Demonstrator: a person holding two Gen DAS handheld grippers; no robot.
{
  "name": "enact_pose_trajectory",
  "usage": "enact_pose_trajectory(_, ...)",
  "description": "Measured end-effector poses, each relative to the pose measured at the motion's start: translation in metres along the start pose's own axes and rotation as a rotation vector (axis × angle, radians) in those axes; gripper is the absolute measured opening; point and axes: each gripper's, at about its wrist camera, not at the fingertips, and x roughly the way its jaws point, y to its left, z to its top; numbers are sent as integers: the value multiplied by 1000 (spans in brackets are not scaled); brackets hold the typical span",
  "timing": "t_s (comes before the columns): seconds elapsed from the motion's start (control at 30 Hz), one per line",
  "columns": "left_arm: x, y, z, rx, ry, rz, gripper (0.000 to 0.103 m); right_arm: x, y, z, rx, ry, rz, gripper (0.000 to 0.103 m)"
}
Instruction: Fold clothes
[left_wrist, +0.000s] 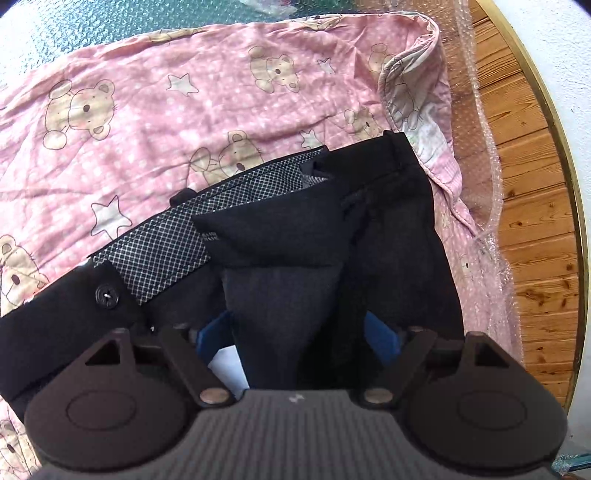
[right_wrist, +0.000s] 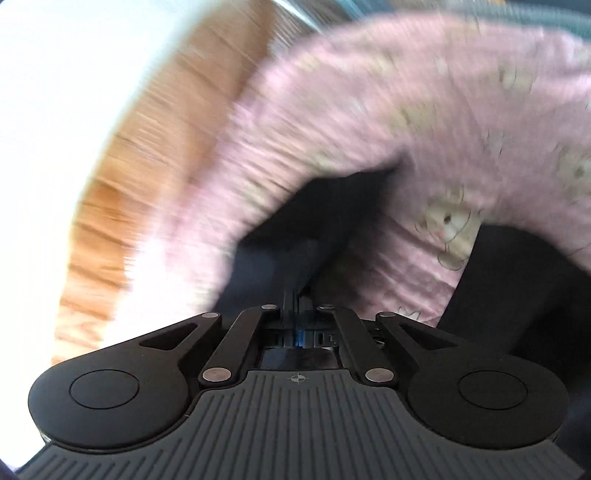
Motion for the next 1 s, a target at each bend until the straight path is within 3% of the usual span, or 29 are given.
enact_pose_trajectory(0.03, 0, 1, 0, -2, -2, 2, 83, -21, -10, -8, 9, -12, -20, 0)
enact_pose_trajectory(0.17, 10, 0, 2, 5, 6, 33, 83, -38, -75, -22, 67, 14, -244, 0)
enact_pose_trajectory(0.23, 13, -4, 4, 11, 3, 35, 83, -37, -93, -18, 145, 11, -269, 0)
enact_pose_trajectory(0.3, 14, -10, 5, 23, -3, 33, 83, -39, -98, -16, 174, -2, -318, 12)
enact_pose_trajectory(0.37, 11, -14, 6, 41, -9, 34, 83, -53, -82, -18, 100, -57, -406, 22)
enact_pose_trajectory(0.43, 6, -15, 5, 61, -15, 32, 83, -66, -44, -26, -114, -109, -421, 23)
enact_pose_trajectory(0.5, 0, -12, 4, 67, -19, 31, 83, -65, 13, -53, -411, -77, -321, 23)
enact_pose_trajectory(0.57, -4, -5, 3, 47, -19, 27, 83, -48, 76, -98, -726, 113, -74, 25)
enact_pose_trajectory(0.63, -8, 0, 1, 25, -16, 8, 83, -26, 136, -154, -1045, 312, 174, 52)
enact_pose_trajectory(0.7, -14, 1, -2, 14, -12, -11, 83, -6, 179, -211, -1342, 430, 345, 57)
enact_pose_trajectory(0.8, -28, -3, -10, 25, -8, -63, 83, 38, 211, -262, -1623, 581, 429, 60)
enact_pose_trajectory(0.9, -38, -6, -20, 30, 3, -111, 84, 80, 218, -279, -1790, 731, 424, 60)
enact_pose_trajectory(0.97, -42, -5, -28, 23, 5, -128, 84, 100, 218, -285, -1877, 810, 410, 51)
enact_pose_trajectory(1.0, -42, -5, -32, 22, 15, -142, 84, 105, 219, -284, -1884, 838, 413, 14)
